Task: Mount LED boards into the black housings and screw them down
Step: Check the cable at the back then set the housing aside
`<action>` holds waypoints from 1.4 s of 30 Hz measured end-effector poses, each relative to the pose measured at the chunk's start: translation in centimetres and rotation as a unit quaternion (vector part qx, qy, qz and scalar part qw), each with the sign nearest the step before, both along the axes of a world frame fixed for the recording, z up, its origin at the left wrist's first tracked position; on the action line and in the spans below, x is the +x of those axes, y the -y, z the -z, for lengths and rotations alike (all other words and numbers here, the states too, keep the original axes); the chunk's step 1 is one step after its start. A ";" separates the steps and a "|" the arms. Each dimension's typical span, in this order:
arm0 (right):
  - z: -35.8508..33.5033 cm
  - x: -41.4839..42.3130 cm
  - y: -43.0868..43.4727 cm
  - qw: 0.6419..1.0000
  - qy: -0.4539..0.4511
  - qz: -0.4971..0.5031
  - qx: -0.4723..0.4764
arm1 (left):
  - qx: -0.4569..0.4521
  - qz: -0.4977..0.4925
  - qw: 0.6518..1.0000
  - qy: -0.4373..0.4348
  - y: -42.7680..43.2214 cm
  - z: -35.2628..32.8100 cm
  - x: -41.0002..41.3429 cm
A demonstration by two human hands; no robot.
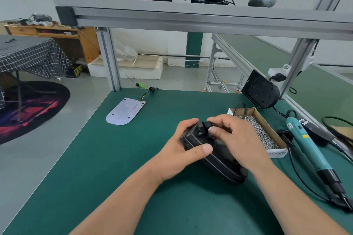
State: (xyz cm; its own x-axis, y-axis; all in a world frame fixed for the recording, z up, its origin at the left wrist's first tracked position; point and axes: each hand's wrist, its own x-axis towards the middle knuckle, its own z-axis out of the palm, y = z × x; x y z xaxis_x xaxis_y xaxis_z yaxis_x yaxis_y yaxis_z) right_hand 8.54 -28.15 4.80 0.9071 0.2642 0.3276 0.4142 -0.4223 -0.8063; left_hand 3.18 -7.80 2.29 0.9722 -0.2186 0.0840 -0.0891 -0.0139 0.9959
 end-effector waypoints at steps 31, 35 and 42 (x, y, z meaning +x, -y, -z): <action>-0.9 -0.7 -1.0 0.985 0.156 -0.025 -0.076 | -0.017 0.018 1.000 -0.005 -0.1 0.2 -0.2; -1.0 -0.3 -0.1 0.981 0.148 -0.065 -0.105 | -0.018 0.006 1.000 -0.004 -0.2 0.3 -0.2; -1.2 0.2 -0.6 0.990 0.082 -0.062 -0.096 | -0.020 0.015 1.000 0.001 -0.1 0.3 -0.2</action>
